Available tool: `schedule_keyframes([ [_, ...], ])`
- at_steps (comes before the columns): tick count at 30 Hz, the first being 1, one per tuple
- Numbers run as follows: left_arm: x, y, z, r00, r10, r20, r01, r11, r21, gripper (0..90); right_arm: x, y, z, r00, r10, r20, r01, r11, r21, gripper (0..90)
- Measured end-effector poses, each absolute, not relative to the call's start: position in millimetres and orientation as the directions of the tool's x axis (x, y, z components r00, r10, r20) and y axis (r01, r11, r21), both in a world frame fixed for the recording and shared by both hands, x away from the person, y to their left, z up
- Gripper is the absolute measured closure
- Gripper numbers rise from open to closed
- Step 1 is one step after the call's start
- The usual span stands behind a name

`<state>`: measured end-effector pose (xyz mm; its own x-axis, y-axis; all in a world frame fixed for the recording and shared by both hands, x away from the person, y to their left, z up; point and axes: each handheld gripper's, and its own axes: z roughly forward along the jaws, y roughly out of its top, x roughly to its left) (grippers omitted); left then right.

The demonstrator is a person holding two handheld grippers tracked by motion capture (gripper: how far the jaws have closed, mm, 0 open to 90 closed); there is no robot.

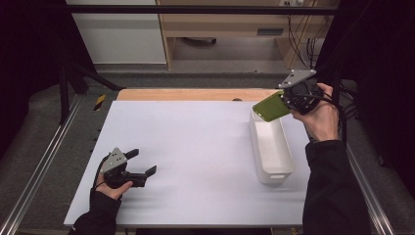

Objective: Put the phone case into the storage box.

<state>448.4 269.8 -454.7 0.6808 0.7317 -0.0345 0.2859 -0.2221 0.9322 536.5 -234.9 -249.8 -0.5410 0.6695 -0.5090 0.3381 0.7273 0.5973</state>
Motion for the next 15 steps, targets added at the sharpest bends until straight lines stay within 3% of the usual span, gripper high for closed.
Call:
schedule_keyframes([
  [15,449.2,269.1,-455.8,0.684,0.729,-0.032,0.286,-0.228,0.931,4.2,546.1,-238.4,-257.7,-0.566,0.613,-0.552,0.326,0.781,0.533,79.1],
])
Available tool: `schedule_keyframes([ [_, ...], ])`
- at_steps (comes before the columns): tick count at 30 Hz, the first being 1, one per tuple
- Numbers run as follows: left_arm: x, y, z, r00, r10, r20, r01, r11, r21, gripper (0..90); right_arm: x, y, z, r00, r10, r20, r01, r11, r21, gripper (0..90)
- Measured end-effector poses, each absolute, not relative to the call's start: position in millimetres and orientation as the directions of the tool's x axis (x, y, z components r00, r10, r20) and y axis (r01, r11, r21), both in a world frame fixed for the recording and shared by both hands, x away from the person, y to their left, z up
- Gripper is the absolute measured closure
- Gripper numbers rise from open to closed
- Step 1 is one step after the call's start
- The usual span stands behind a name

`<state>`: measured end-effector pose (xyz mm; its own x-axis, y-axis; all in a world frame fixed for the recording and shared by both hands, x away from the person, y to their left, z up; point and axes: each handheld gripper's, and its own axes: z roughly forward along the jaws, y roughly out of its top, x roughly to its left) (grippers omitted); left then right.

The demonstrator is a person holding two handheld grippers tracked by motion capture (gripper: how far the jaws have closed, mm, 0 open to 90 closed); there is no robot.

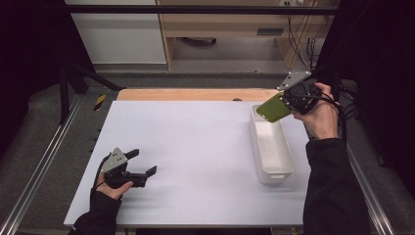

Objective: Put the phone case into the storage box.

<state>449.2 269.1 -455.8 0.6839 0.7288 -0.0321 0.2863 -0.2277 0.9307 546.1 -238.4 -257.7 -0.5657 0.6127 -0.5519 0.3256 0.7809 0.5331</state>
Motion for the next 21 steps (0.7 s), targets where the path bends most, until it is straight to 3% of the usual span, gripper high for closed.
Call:
schedule_keyframes([
  [21,451,268,-458,0.692,0.721,-0.034,0.290,-0.234,0.928,4.2,566,-237,-270,-0.666,0.452,-0.593,0.244,0.884,0.400,79.0],
])
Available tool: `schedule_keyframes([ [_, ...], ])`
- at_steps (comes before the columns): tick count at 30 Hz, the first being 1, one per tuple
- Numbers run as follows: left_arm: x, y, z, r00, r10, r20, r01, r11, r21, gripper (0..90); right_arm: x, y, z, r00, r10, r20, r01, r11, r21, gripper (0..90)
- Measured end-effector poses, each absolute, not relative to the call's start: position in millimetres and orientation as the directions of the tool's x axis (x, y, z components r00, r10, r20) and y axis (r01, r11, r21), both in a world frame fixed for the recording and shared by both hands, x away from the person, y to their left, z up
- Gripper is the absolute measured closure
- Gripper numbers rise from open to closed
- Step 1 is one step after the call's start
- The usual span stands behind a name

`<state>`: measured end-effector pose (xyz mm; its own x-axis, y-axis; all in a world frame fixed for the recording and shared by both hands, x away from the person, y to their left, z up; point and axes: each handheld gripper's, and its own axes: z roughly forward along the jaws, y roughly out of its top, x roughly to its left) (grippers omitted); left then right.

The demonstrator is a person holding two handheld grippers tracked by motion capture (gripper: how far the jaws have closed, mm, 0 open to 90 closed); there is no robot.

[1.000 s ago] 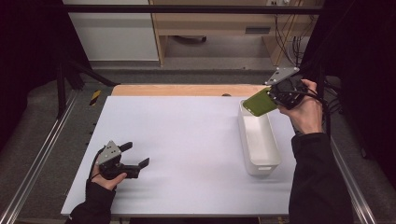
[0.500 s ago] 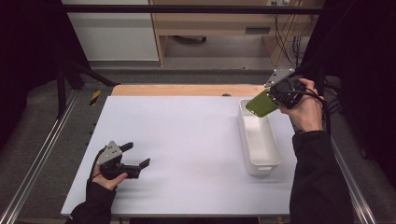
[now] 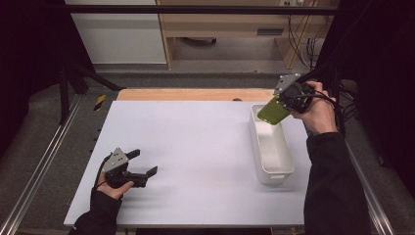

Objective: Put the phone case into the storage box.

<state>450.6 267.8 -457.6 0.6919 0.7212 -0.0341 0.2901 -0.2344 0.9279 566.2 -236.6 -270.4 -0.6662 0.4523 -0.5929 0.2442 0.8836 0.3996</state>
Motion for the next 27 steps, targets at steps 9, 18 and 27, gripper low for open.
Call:
schedule_keyframes([
  [9,451,267,-459,0.694,0.719,-0.032,0.292,-0.240,0.926,4.1,577,-231,-274,-0.703,0.374,-0.605,0.193,0.919,0.345,78.9],
  [18,451,267,-459,0.695,0.718,-0.032,0.292,-0.241,0.926,4.1,586,-223,-278,-0.734,0.282,-0.617,0.126,0.950,0.284,78.9],
  [27,452,266,-459,0.697,0.716,-0.032,0.294,-0.245,0.924,4.1,597,-218,-280,-0.753,0.219,-0.620,0.087,0.968,0.236,78.8],
])
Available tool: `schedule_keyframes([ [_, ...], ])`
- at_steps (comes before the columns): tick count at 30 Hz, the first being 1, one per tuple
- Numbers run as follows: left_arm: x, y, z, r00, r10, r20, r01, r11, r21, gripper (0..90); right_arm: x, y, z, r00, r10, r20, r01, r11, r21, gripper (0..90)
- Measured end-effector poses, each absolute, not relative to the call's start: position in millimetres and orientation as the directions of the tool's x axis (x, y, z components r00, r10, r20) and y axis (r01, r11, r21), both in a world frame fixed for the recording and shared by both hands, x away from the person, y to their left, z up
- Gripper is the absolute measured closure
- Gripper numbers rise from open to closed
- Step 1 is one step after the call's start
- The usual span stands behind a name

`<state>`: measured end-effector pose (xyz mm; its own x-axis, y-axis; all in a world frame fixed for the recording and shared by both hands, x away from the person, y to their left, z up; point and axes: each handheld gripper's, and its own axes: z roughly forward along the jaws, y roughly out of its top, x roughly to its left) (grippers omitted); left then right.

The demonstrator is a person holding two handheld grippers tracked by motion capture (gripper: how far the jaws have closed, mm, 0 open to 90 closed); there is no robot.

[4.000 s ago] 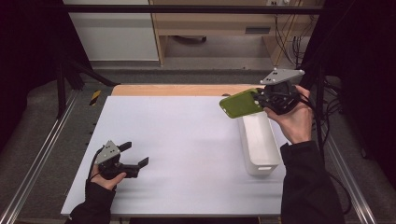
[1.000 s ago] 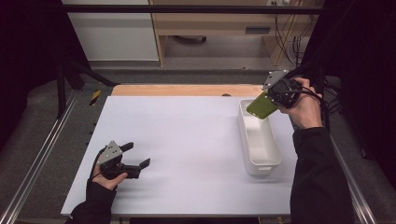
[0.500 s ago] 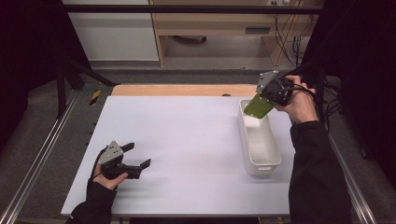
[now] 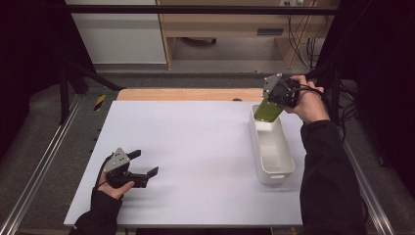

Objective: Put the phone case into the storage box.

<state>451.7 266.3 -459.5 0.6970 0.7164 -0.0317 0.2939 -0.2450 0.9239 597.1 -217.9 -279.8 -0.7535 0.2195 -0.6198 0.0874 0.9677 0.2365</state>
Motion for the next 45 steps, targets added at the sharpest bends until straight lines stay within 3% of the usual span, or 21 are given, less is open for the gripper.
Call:
schedule_keyframes([
  [24,453,264,-462,0.703,0.711,-0.025,0.300,-0.264,0.917,4.0,620,-210,-295,-0.788,0.072,-0.611,-0.012,0.991,0.132,78.7],
  [45,453,264,-462,0.702,0.711,-0.024,0.304,-0.269,0.914,4.1,637,-205,-316,-0.808,0.021,-0.589,-0.036,0.996,0.085,78.7],
])
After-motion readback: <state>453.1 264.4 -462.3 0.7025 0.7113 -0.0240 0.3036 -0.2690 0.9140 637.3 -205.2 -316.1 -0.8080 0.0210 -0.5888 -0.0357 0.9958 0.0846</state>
